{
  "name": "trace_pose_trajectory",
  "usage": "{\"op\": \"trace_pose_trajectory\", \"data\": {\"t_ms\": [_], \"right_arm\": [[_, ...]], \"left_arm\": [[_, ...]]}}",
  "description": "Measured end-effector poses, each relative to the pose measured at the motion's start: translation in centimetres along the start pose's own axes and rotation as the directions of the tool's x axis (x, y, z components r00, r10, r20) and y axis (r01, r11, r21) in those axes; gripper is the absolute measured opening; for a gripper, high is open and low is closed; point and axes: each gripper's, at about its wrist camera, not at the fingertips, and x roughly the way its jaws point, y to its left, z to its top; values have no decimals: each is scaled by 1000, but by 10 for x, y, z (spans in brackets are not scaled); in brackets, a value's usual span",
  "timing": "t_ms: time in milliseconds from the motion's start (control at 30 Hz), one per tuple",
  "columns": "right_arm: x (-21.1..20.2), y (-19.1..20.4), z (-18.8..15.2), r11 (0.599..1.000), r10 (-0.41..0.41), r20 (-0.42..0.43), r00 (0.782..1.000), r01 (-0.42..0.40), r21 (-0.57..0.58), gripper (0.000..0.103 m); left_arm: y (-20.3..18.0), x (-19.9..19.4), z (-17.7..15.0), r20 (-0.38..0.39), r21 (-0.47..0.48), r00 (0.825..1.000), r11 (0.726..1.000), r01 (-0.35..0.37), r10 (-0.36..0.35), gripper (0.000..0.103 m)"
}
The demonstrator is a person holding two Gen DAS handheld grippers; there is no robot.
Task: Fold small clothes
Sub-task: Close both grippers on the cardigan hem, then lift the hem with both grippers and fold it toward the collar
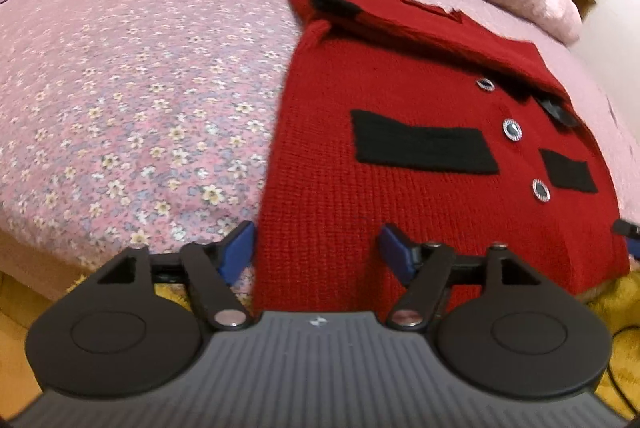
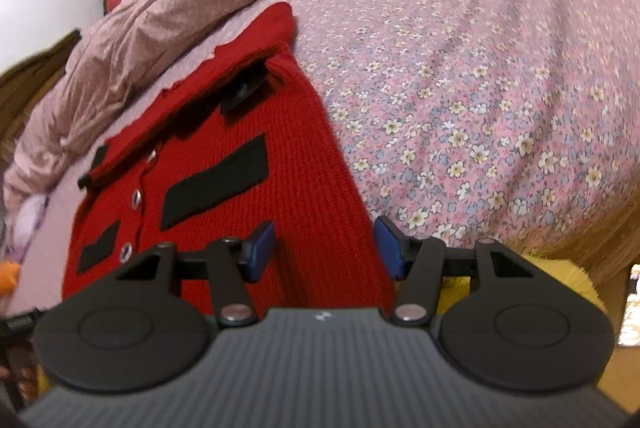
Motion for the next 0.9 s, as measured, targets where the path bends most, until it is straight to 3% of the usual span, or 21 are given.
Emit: {"op": "trace_pose_trajectory", "data": {"t_ms": [100,267,500,600,733,833,900], "right_arm": [[-2,-4,1,1000,19,-1,1000,-19,18,57],[-3,4,3,999,33,-3,999,-33,8,58],[3,13,-1,998,49,5,999,-48,-45,58],[3,11,0,998,44,4,999,-44,-37,50],[-1,8,-1,999,43,1,999,-43,-22,32],[-2,10,-3,997,70,-1,998,-70,-22,27],[-3,12,-5,993,112,-10,994,-112,-27,26]], "left_arm": [[-7,6,2,-25,27,1000,1000,5,-4,86],[-5,12,11,-61,-36,997,999,38,-40,99],[-7,8,5,-22,-21,999,999,37,-37,98],[-12,6,2,-14,17,1000,1000,-2,2,89],[-8,0,1,8,23,999,999,-40,40,58],[6,-6,0,14,-31,1000,999,-6,7,39],[8,-7,-2,16,-48,1000,999,25,-24,37]]}}
